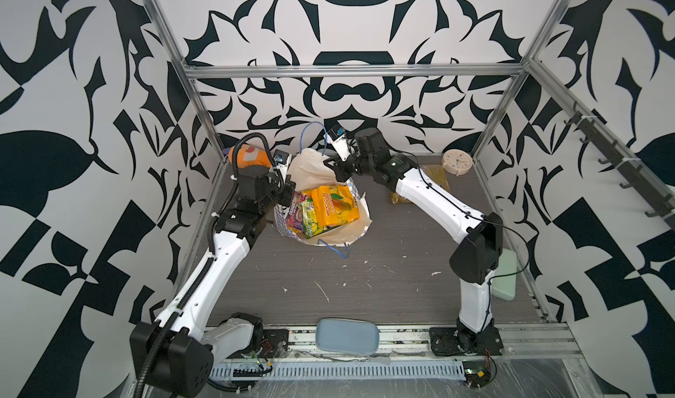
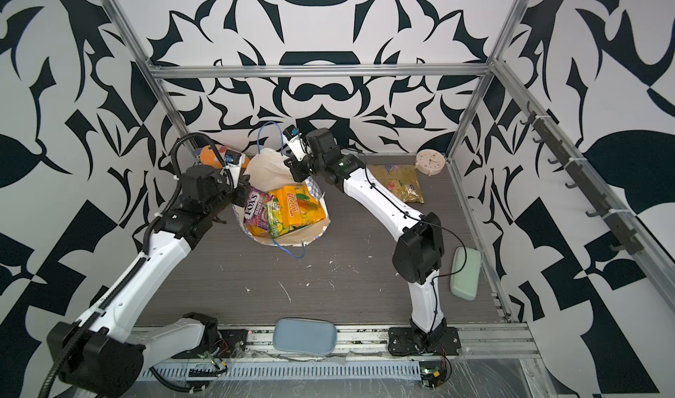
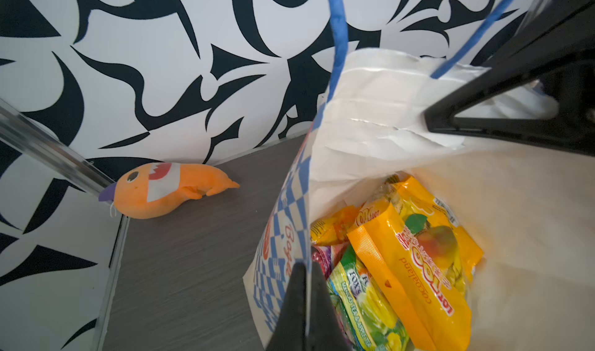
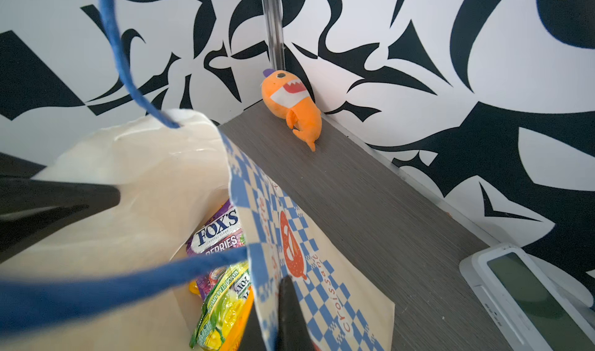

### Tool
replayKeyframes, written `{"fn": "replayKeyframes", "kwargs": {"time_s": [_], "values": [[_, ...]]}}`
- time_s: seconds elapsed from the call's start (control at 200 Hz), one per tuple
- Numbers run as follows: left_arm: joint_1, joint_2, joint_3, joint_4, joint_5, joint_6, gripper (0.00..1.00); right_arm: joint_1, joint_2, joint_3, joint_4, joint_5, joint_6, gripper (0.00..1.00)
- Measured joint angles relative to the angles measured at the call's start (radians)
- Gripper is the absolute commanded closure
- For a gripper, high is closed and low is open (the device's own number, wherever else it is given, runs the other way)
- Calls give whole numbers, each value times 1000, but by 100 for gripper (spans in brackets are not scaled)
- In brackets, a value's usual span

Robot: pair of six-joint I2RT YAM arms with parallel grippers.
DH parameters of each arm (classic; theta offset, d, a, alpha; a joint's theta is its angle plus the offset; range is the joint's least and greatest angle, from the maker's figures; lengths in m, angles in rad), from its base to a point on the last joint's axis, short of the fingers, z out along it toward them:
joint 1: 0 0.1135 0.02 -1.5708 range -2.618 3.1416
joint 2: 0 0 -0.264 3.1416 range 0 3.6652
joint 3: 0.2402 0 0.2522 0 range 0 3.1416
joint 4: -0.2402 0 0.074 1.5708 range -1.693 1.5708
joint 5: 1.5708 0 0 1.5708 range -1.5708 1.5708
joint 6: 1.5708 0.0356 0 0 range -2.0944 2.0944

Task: Take the snacks out of the paper bag
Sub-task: 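Grip the bag rim with both grippers and pull it open toward the robot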

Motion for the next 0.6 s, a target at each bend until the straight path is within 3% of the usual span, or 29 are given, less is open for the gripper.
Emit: {"fn": "replayKeyframes", "kwargs": {"time_s": [0.1, 0.2, 0.285, 0.42, 0.6], "values": [[-36, -53, -41, 3, 0, 5, 100, 1, -57, -79, 34, 4, 5, 96], [-77, -77, -64, 5, 0, 7, 100, -3, -96, -125, 56, 31, 21, 66], [-107, -79, -73, 10, -2, 6, 100, -1, -128, -140, 62, 74, 40, 50], [-146, -80, -92, 34, -9, 2, 100, 4, -227, -190, 63, 149, 93, 40], [-172, -90, -117, 72, -23, -5, 100, 30, -452, -360, 79, 174, 129, 38]]}}
